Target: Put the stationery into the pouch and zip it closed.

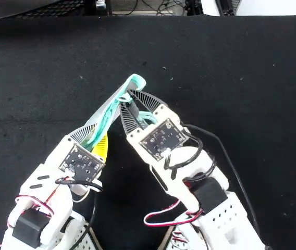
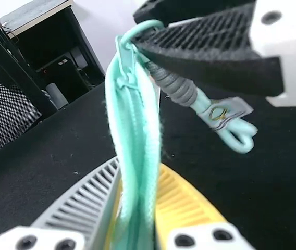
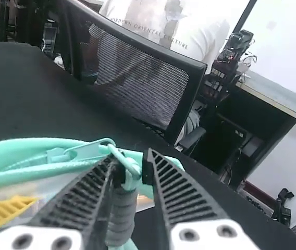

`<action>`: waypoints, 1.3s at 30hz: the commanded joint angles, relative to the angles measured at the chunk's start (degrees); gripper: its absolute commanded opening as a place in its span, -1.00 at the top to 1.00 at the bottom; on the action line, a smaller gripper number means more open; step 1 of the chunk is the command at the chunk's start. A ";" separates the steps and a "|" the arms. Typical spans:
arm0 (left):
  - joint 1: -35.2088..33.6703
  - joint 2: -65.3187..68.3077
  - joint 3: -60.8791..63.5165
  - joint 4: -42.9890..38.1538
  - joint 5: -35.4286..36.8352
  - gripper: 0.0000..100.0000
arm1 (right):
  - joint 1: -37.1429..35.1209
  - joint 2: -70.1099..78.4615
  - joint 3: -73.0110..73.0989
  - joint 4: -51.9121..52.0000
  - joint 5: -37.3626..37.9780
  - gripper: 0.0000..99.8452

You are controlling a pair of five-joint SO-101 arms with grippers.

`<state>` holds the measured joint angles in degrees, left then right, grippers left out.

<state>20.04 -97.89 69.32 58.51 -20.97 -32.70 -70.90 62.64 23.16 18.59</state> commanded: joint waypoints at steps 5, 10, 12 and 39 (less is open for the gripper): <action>-0.31 0.00 0.48 0.79 0.44 0.94 | 0.70 -2.95 -2.68 -0.70 -0.53 0.97; -0.31 0.00 0.48 0.79 0.44 0.94 | 0.70 -7.60 -3.03 2.29 -0.53 0.98; -0.31 0.00 0.48 0.79 0.44 0.94 | 0.88 -8.48 -2.59 2.46 -0.62 0.98; -0.22 0.00 0.48 2.02 0.44 0.94 | 18.64 -6.46 0.04 -3.34 -7.91 0.98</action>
<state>20.22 -97.89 69.14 58.86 -21.14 -21.80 -78.29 63.52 24.04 11.03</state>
